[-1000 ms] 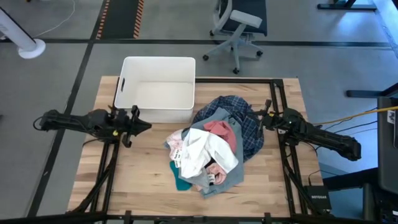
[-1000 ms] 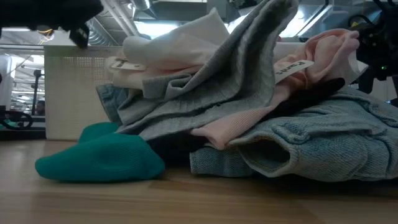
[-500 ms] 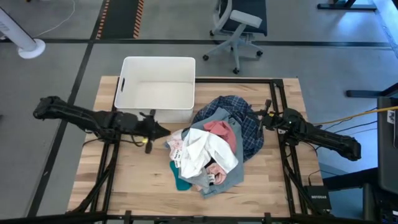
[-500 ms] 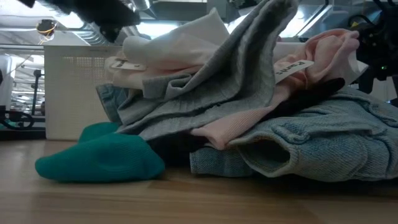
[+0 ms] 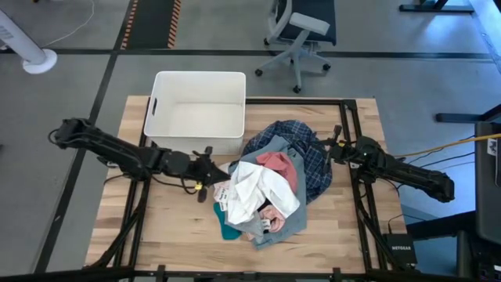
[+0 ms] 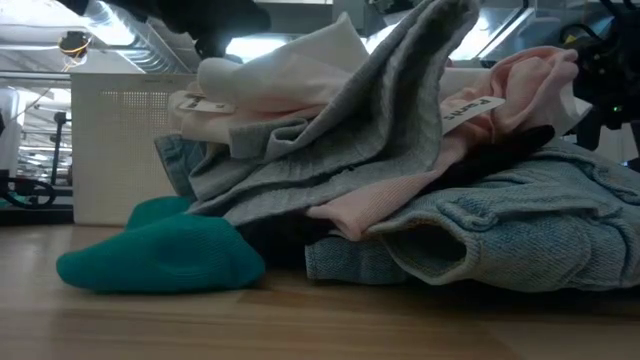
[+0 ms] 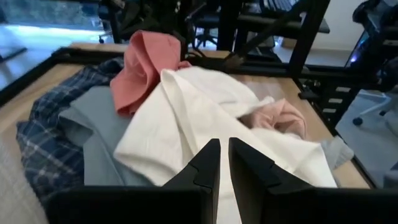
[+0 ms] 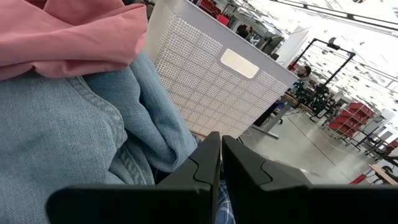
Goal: Sort clothes
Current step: Put the white underwear into the white laundry bin
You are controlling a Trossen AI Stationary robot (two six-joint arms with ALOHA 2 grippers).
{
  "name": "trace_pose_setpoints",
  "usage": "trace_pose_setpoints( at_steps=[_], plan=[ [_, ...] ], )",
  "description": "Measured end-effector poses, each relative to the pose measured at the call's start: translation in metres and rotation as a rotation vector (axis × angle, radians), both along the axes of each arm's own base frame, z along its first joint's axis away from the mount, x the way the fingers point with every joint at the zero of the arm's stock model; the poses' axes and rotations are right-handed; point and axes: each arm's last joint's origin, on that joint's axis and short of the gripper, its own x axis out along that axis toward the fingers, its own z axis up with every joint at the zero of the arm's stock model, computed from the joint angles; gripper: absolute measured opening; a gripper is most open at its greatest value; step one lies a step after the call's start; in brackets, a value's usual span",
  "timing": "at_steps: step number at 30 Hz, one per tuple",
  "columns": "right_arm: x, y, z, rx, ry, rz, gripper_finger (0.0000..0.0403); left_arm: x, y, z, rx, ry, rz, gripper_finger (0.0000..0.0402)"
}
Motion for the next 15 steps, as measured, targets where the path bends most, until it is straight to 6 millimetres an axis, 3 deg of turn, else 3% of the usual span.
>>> trace_pose_setpoints(
  at_steps=[7, 15],
  plan=[
    [0.0, 0.0, 0.0, 0.0, 0.0, 0.0, 0.0035, 0.0082, 0.0036, -0.0009, -0.052, -0.045, 0.05, 0.004],
    [0.0, 0.0, 0.0, 0.0, 0.0, 0.0, 0.0035, 0.0098, 0.0009, -0.0002, -0.184, -0.066, 0.068, 0.0115]
  ],
)
